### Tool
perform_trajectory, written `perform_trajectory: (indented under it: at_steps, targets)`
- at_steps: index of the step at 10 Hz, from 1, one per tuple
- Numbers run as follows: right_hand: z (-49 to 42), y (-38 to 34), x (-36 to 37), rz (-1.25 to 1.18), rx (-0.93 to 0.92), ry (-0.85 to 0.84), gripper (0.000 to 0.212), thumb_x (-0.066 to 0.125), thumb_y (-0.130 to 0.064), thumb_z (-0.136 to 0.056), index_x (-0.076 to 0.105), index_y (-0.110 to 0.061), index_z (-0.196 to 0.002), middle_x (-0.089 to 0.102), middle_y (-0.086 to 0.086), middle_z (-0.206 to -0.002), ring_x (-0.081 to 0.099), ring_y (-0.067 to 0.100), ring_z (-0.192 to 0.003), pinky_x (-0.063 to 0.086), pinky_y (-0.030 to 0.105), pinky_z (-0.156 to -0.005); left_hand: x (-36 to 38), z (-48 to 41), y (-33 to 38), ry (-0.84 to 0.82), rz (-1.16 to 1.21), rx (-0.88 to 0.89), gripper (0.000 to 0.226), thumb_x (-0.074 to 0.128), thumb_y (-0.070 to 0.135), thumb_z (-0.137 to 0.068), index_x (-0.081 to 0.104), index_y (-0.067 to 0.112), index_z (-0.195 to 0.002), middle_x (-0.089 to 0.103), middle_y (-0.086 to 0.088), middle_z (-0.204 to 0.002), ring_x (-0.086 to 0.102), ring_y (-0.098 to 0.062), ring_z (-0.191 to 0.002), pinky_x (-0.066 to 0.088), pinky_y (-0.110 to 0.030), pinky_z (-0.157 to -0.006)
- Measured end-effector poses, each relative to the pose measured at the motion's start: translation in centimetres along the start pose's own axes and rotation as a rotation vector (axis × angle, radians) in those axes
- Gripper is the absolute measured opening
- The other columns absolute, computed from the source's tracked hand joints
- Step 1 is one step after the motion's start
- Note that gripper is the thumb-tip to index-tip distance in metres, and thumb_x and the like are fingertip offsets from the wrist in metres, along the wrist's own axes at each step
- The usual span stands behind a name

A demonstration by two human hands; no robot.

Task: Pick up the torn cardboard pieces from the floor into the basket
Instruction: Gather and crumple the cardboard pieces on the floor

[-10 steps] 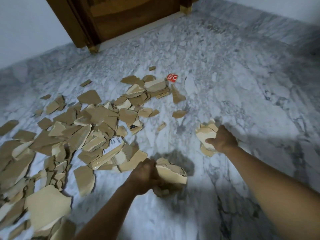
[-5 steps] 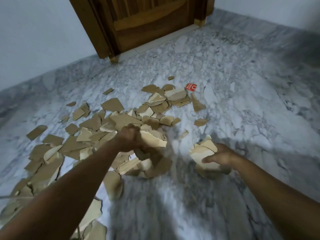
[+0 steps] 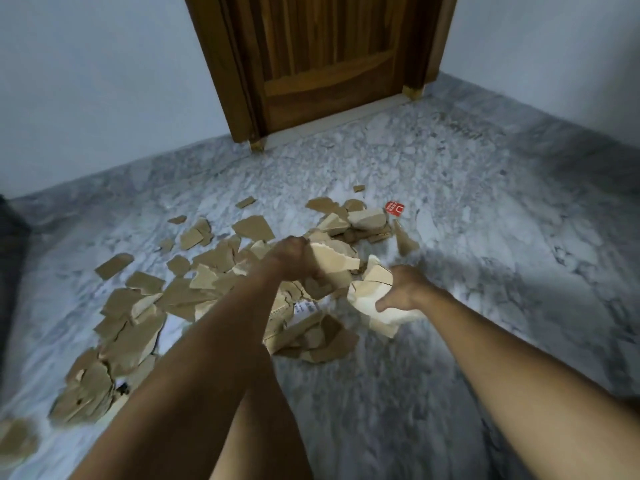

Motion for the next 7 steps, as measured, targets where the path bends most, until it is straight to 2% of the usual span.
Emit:
perform_trajectory:
  at_steps: [1, 2, 3, 4, 5, 6, 7]
  targets:
    - [2.1, 0.4, -0.1, 0.023, 0.032, -0.005, 0.08, 0.085, -0.047, -0.041, 0.061, -0.012, -0.109, 0.062, 0.007, -0.117, 0.064, 0.026, -0.097, 0.057, 0.032, -0.079, 1.6, 1.5, 0.1, -0.07, -0.011, -0.02, 0.067, 0.075, 0.047, -0.076, 0.054, 0.01, -0.128, 0.059, -0.013, -0.129, 0.057, -0.029, -0.117, 0.046, -0.035, -0.095]
    - [2.4, 1.5, 1.0, 0.033, 0.069, -0.046, 0.073, 0.087, -0.043, -0.057, 0.059, -0.01, -0.117, 0.061, 0.007, -0.118, 0.063, 0.024, -0.101, 0.054, 0.03, -0.078, 4.0, 2.4, -0.9, -0.29, -0.088, -0.032, 0.058, 0.076, 0.035, -0.08, 0.056, 0.013, -0.13, 0.06, -0.006, -0.131, 0.059, -0.021, -0.113, 0.045, -0.029, -0.093]
    - [1.8, 2.2, 2.9, 0.076, 0.073, -0.089, 0.072, 0.084, -0.046, -0.059, 0.06, -0.013, -0.118, 0.063, 0.008, -0.119, 0.061, 0.026, -0.108, 0.053, 0.032, -0.088, 7.4, 2.6, -1.9, -0.385, 0.1, -0.116, 0.061, 0.082, 0.026, -0.075, 0.057, 0.011, -0.129, 0.062, -0.007, -0.126, 0.062, -0.023, -0.111, 0.048, -0.028, -0.084]
    - [0.4, 3.6, 6.4, 0.087, 0.098, -0.07, 0.077, 0.084, -0.046, -0.059, 0.055, -0.013, -0.122, 0.061, 0.007, -0.122, 0.061, 0.025, -0.11, 0.054, 0.032, -0.086, 11.8, 1.0, -1.3, -0.373, 0.18, -0.073, 0.059, 0.083, 0.027, -0.071, 0.059, 0.012, -0.123, 0.064, -0.01, -0.123, 0.064, -0.025, -0.105, 0.053, -0.027, -0.079]
    - [0.6, 5.6, 10.1, 0.271, 0.11, 0.08, 0.059, 0.069, -0.039, -0.077, 0.047, -0.015, -0.126, 0.055, 0.006, -0.123, 0.057, 0.028, -0.114, 0.052, 0.038, -0.089, 15.7, 0.3, -0.5, -0.261, 0.1, 0.004, 0.047, 0.071, 0.034, -0.078, 0.058, 0.013, -0.117, 0.061, -0.013, -0.121, 0.059, -0.03, -0.113, 0.05, -0.037, -0.094]
    - [1.5, 7.1, 14.2, 0.383, 0.112, 0.196, 0.044, 0.054, -0.027, -0.082, 0.049, -0.018, -0.125, 0.056, 0.0, -0.111, 0.057, 0.026, -0.106, 0.052, 0.038, -0.08, 18.5, 0.8, -0.4, -0.167, -0.01, 0.059, 0.045, 0.064, 0.032, -0.084, 0.049, 0.017, -0.123, 0.06, -0.01, -0.121, 0.056, -0.031, -0.113, 0.047, -0.042, -0.095]
    - [1.5, 7.6, 15.8, 0.363, 0.108, 0.216, 0.046, 0.05, -0.026, -0.086, 0.045, -0.019, -0.131, 0.057, -0.002, -0.112, 0.055, 0.025, -0.106, 0.049, 0.04, -0.08, 19.0, 1.2, -0.5, -0.083, 0.028, 0.113, 0.046, 0.069, 0.032, -0.078, 0.046, 0.021, -0.117, 0.066, -0.009, -0.113, 0.062, -0.031, -0.106, 0.05, -0.04, -0.088]
Point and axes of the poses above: each hand's wrist, its own z-axis away from the middle knuckle, its own x-axis out of the palm, y = z × x, the point moved 4 cm from there along -z, towards the middle knuckle
